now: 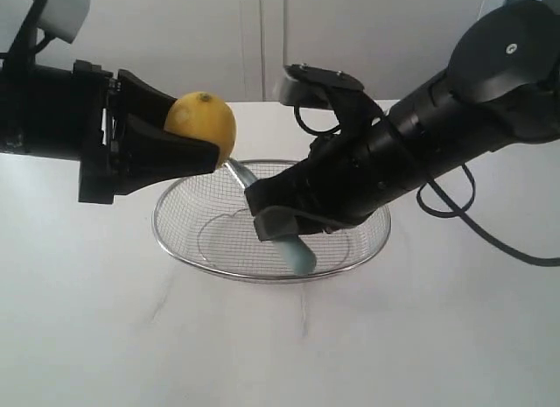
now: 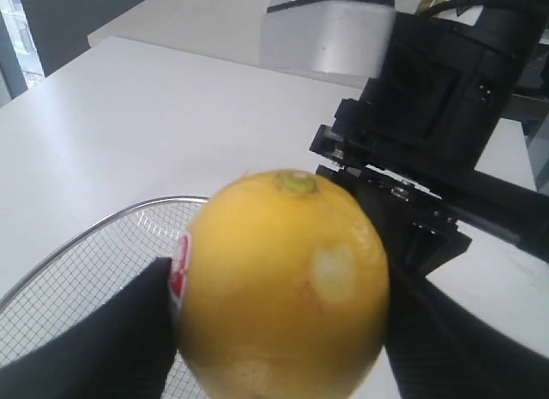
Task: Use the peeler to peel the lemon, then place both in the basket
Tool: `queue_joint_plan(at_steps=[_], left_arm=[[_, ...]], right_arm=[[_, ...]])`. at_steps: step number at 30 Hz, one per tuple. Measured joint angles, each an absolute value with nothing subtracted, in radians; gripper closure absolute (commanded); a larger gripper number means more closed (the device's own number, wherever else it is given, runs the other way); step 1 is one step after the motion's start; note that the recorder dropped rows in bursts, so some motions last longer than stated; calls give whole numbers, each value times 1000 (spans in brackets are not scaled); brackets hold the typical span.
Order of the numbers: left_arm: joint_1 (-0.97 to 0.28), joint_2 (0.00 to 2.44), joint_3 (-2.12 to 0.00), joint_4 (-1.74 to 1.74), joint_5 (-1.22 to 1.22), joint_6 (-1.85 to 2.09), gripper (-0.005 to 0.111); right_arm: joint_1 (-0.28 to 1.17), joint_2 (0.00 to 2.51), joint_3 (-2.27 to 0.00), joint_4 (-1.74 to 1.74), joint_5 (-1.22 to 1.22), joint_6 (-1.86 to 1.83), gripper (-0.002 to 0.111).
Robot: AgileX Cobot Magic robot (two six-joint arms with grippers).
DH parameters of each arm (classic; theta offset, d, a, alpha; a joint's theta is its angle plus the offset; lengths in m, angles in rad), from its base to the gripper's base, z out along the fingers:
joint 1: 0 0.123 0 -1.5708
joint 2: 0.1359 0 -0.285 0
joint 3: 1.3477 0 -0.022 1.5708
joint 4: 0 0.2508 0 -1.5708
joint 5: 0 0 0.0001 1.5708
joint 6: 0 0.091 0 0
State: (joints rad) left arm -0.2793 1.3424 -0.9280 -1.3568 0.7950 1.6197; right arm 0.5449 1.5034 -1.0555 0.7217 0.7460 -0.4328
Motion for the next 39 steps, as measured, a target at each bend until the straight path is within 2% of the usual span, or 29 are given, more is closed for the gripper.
queue_joint_plan(at_steps=[8, 14, 39], left_arm=[[-279, 1342, -928, -1342, 775, 1620, 107], [-279, 1342, -928, -1282, 614, 1587, 107], [-289, 1380, -925, -1307, 607, 1594, 107]], right_arm=[[547, 1504, -1056, 855, 710, -421, 108], [547, 1506, -1056, 872, 700, -413, 108], [547, 1527, -1056, 907, 704, -411, 108]])
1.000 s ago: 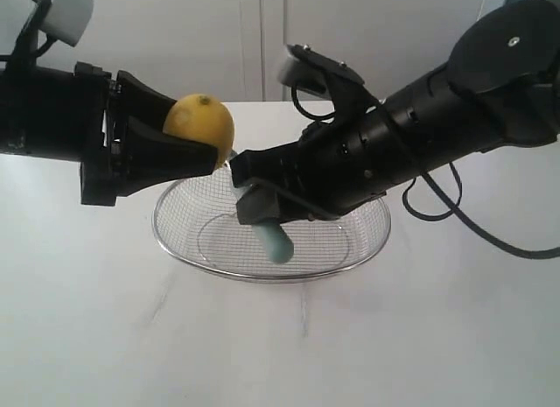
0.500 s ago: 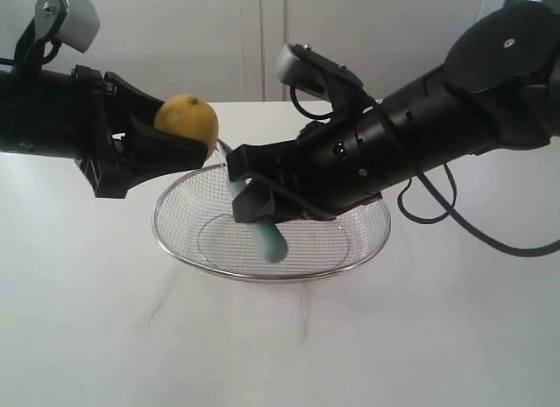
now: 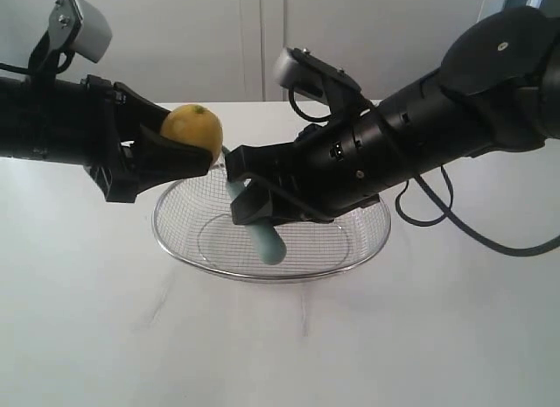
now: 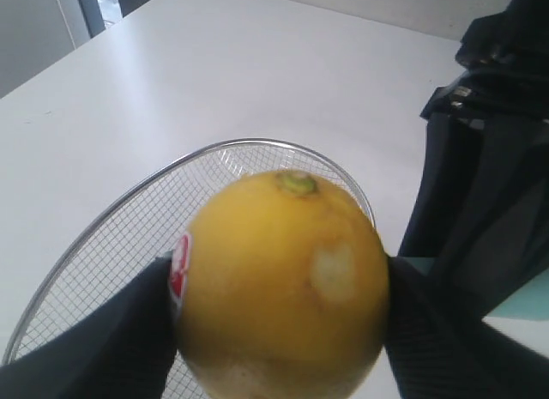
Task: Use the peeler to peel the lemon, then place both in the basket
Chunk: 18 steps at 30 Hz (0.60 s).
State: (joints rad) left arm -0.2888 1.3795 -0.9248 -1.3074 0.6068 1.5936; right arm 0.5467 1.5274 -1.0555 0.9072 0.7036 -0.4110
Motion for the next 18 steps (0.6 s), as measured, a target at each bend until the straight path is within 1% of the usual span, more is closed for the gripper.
queue_joint_plan(at_steps=[18], left_arm=[[-289, 1398, -925, -1307, 600, 1594, 107]], right_arm=[[547, 1527, -1056, 907, 702, -411, 108]])
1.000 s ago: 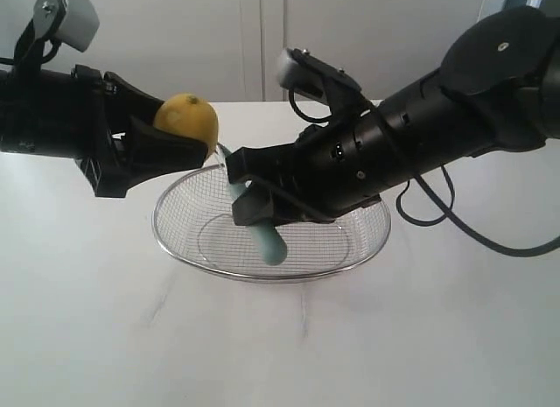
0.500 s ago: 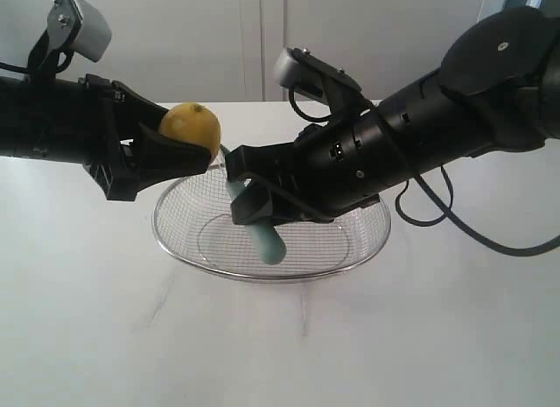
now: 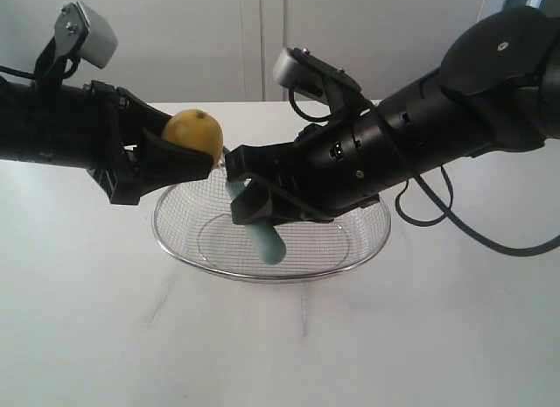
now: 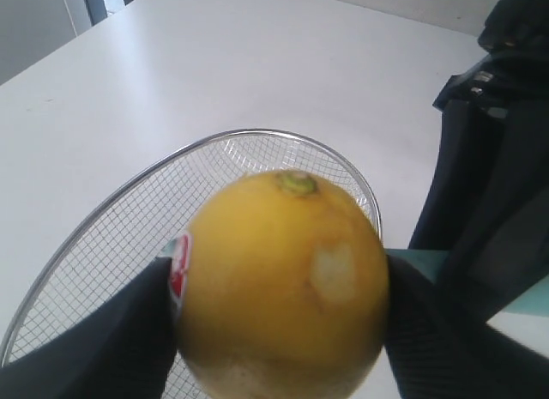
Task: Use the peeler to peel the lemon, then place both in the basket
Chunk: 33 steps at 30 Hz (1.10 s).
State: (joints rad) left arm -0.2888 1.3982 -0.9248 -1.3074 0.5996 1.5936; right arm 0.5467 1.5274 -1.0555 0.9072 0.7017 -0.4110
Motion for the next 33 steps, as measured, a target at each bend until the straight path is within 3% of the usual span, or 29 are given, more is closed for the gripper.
queue_joint_plan(at_steps=[33], left_arm=[[-289, 1398, -925, -1307, 600, 1594, 107]], right_arm=[[547, 1458, -1056, 893, 673, -411, 108]])
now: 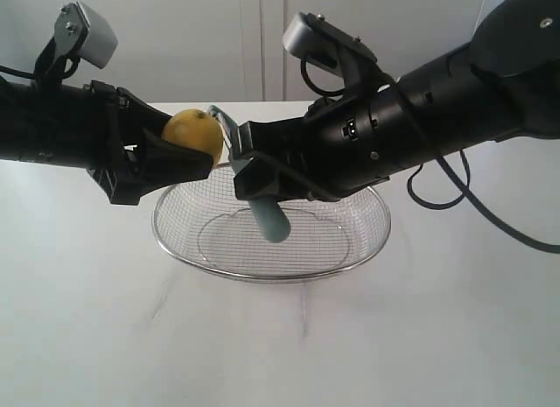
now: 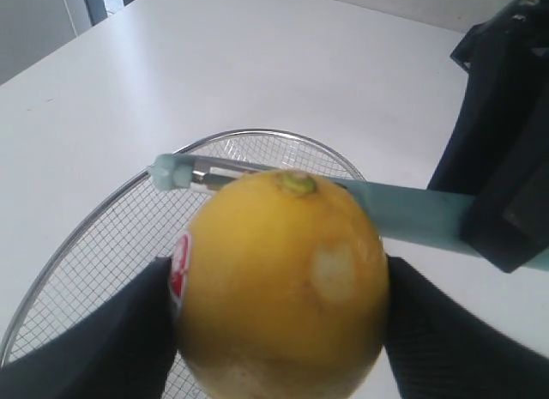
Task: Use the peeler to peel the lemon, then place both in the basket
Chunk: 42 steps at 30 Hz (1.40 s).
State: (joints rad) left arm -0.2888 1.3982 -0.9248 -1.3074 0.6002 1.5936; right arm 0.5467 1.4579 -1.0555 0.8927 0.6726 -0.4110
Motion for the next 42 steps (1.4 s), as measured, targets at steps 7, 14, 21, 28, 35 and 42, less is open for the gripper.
queue_joint_plan(at_steps=[7, 14, 21, 28, 35, 42], left_arm=[[-289, 1398, -925, -1307, 600, 1594, 107], [-289, 1398, -925, -1307, 600, 1594, 107], [-289, 1398, -925, -1307, 600, 1594, 107], [-289, 1398, -925, -1307, 600, 1594, 107], [-289, 1398, -925, -1307, 614, 1594, 107], [-289, 1398, -925, -1307, 617, 1594, 107]], right_arm=[[547, 1434, -1056, 871, 655, -411, 108], [547, 1399, -1056, 855, 646, -411, 108], [547, 1324, -1056, 796, 621, -411, 108], [547, 1254, -1056, 619, 585, -332, 108], [547, 1258, -1056, 314, 573, -88, 108], [547, 1359, -1056, 215, 615, -7, 108]])
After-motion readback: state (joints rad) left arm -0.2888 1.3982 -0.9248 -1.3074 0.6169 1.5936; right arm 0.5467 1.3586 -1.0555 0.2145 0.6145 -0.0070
